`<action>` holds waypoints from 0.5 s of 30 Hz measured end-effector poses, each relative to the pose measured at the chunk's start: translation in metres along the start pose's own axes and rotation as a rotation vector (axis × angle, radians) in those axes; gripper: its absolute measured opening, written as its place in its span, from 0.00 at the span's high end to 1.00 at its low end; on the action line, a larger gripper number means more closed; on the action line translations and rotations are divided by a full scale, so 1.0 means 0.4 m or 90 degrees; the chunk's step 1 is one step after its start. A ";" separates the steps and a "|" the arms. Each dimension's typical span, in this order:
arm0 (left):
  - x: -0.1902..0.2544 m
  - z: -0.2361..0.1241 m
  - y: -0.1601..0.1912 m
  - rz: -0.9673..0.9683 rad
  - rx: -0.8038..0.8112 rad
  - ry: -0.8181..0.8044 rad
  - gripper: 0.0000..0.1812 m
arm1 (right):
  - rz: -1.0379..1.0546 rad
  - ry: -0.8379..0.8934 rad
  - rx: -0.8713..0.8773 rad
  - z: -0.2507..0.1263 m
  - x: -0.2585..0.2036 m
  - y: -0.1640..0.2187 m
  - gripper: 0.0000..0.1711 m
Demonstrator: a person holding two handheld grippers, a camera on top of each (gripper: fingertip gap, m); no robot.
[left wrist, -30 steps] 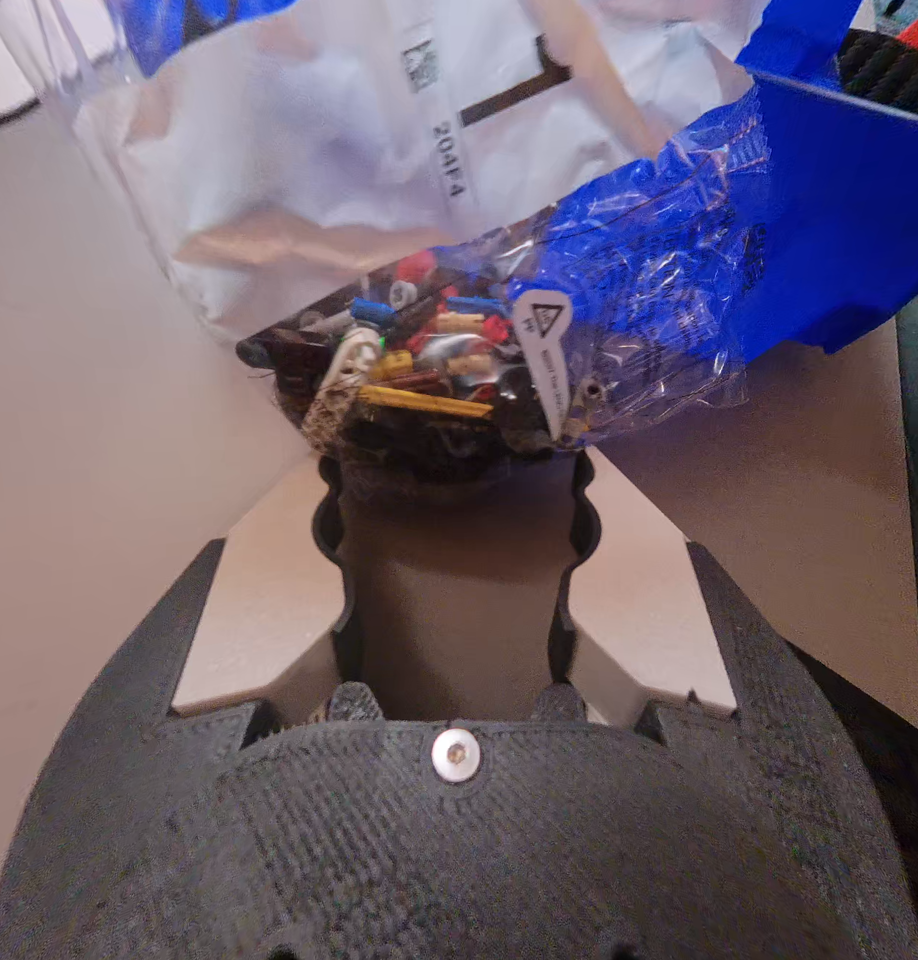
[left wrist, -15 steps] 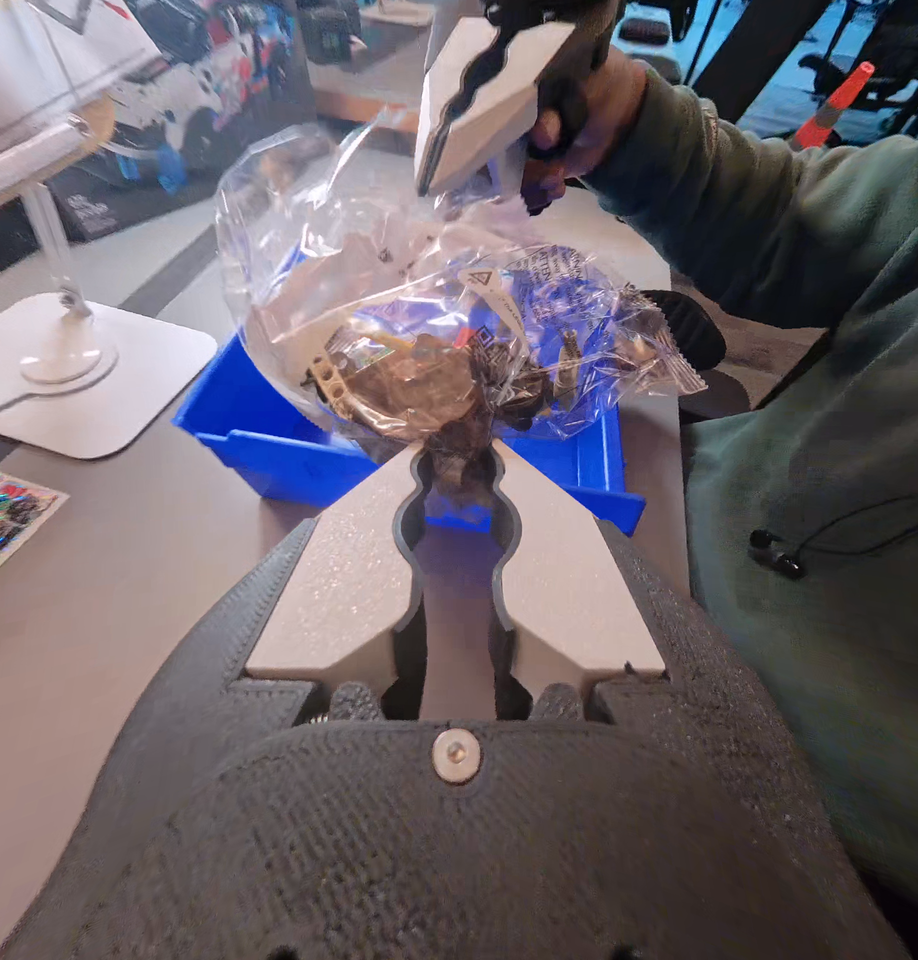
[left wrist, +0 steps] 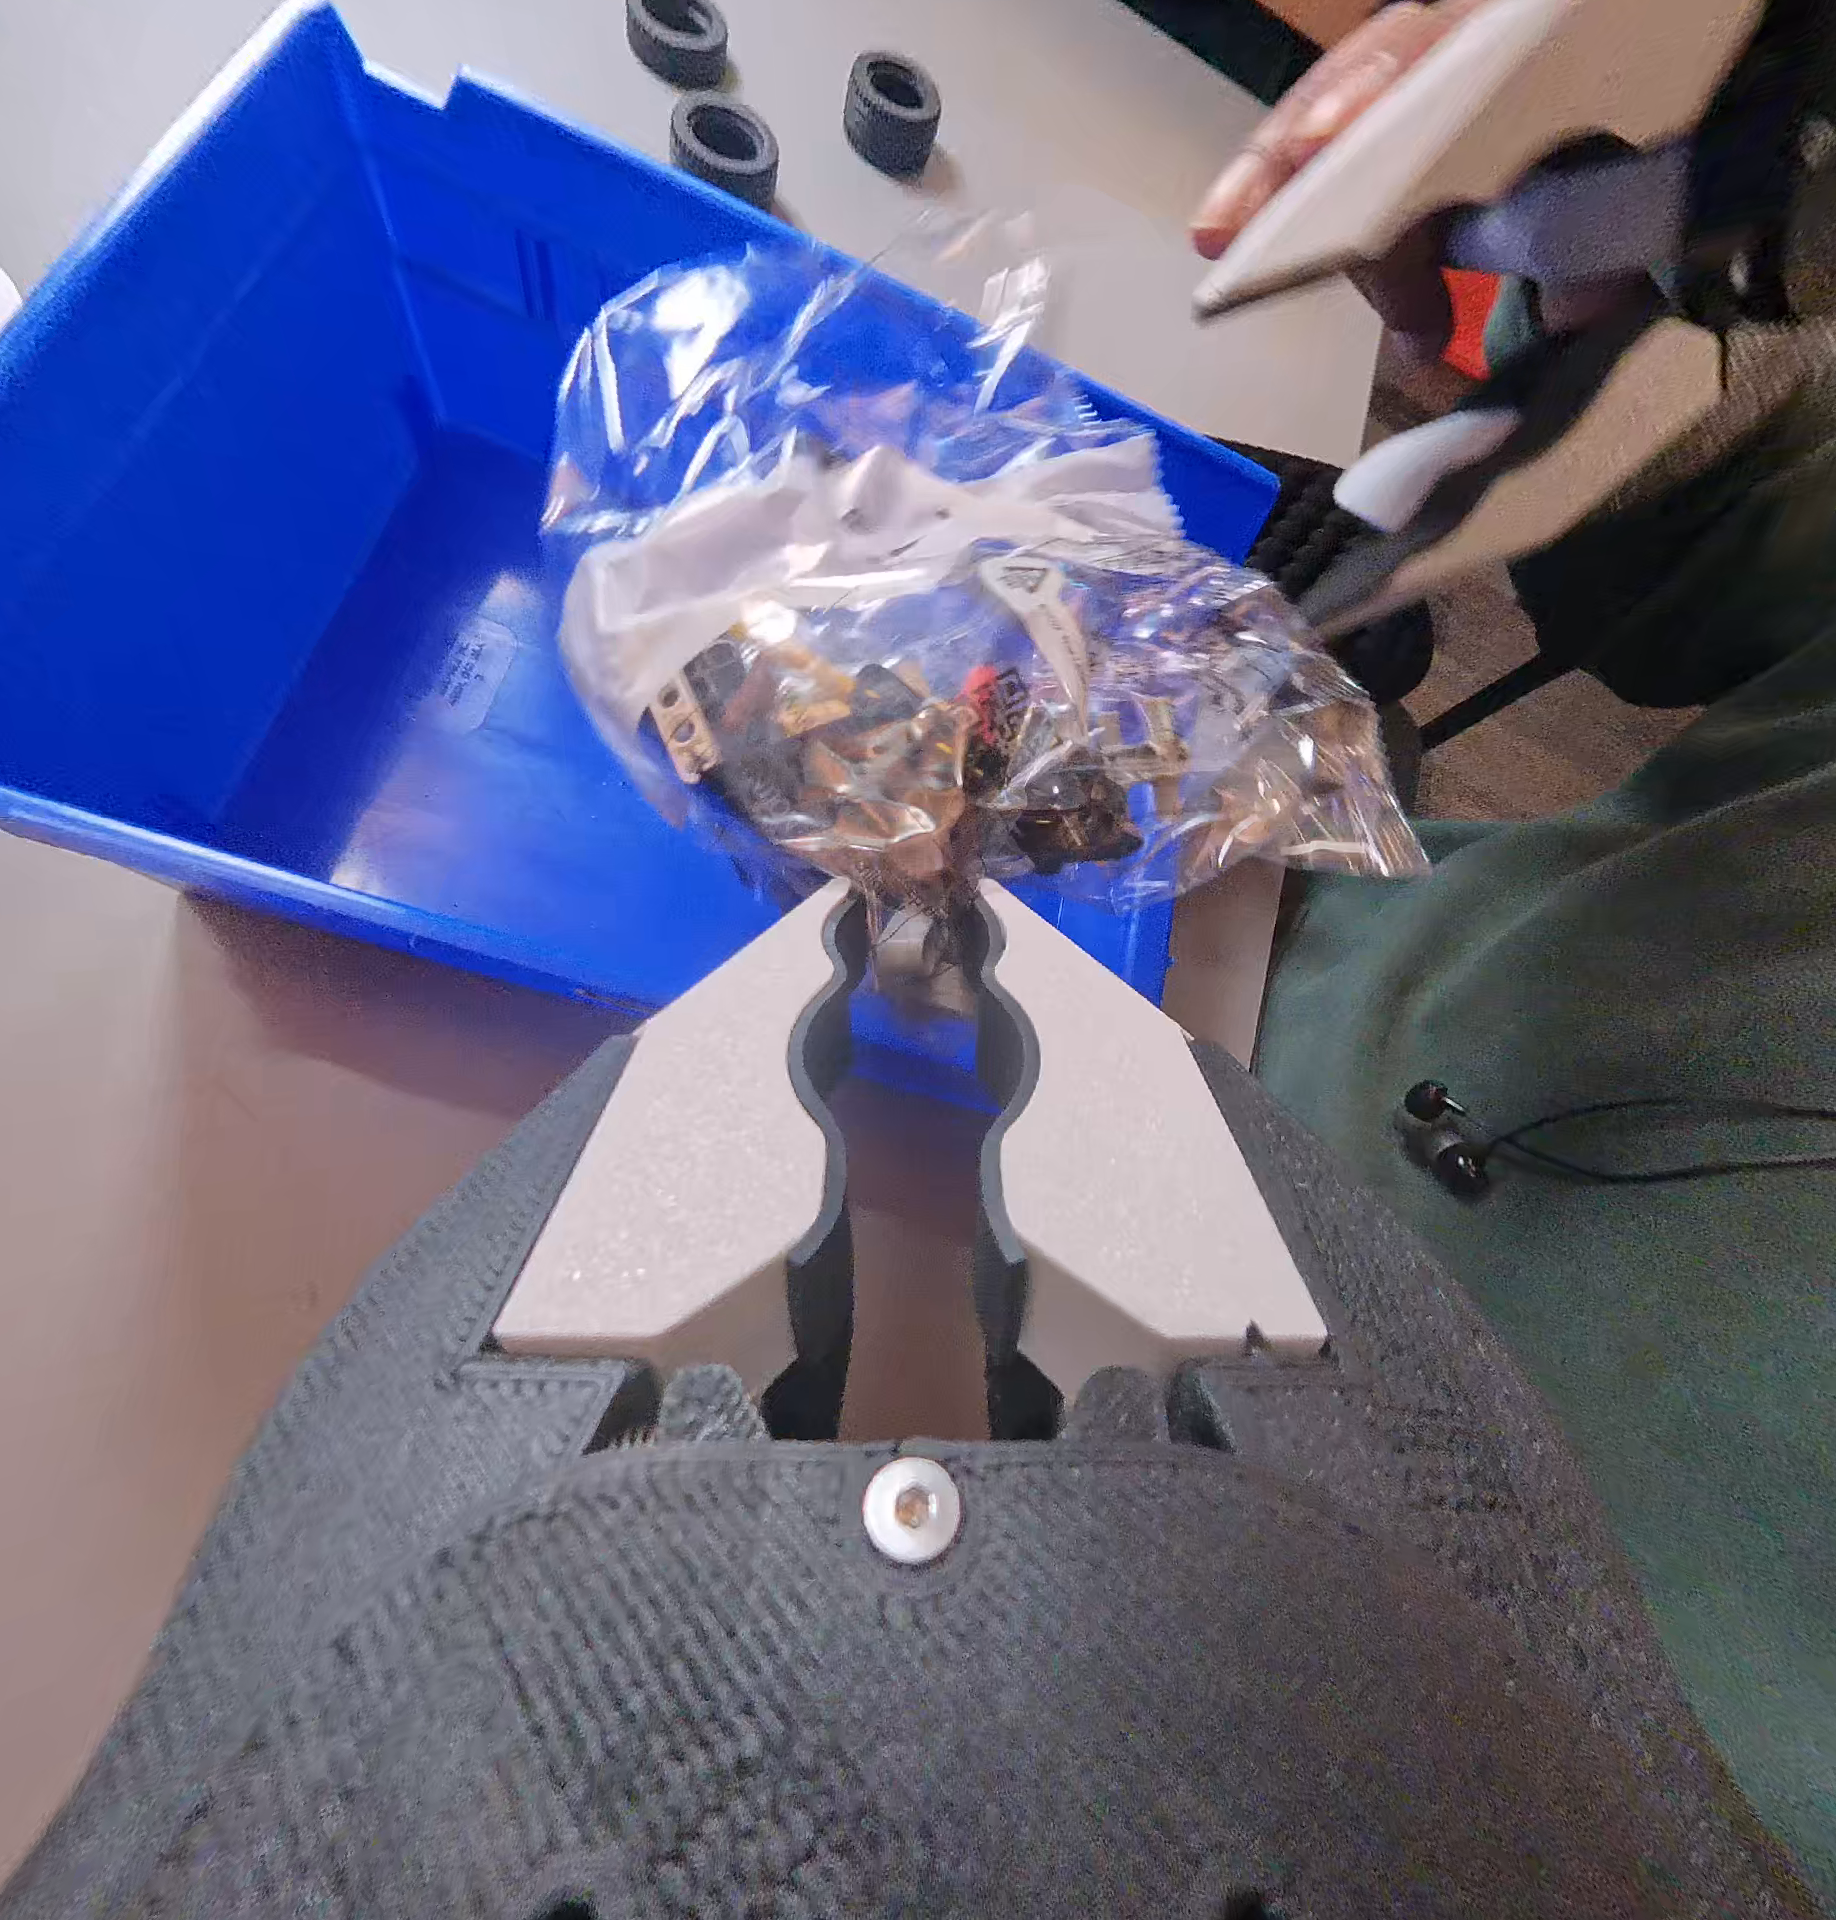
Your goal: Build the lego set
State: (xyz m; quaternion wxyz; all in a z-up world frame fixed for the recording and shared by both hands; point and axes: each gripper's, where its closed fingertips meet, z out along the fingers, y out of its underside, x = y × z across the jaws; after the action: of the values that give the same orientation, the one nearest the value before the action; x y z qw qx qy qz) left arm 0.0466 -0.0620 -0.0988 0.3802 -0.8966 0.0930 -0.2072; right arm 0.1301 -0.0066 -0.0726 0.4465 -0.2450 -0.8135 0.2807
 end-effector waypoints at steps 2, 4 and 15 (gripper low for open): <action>-0.010 0.018 -0.004 -0.018 -0.031 -0.011 0.91 | -0.062 0.013 0.007 0.013 -0.021 -0.028 0.65; -0.029 0.036 -0.001 -0.021 -0.066 -0.031 0.92 | -0.108 0.049 0.006 0.029 -0.009 -0.045 0.68; -0.030 0.011 -0.041 -0.046 0.000 0.018 0.87 | -0.001 -0.030 0.080 0.088 0.033 -0.015 1.00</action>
State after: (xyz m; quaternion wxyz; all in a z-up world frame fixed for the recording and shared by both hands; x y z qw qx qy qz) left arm 0.0377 -0.0440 -0.0933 0.3709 -0.8964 0.0657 -0.2337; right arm 0.0923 -0.0107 -0.0765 0.4418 -0.2090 -0.8047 0.3370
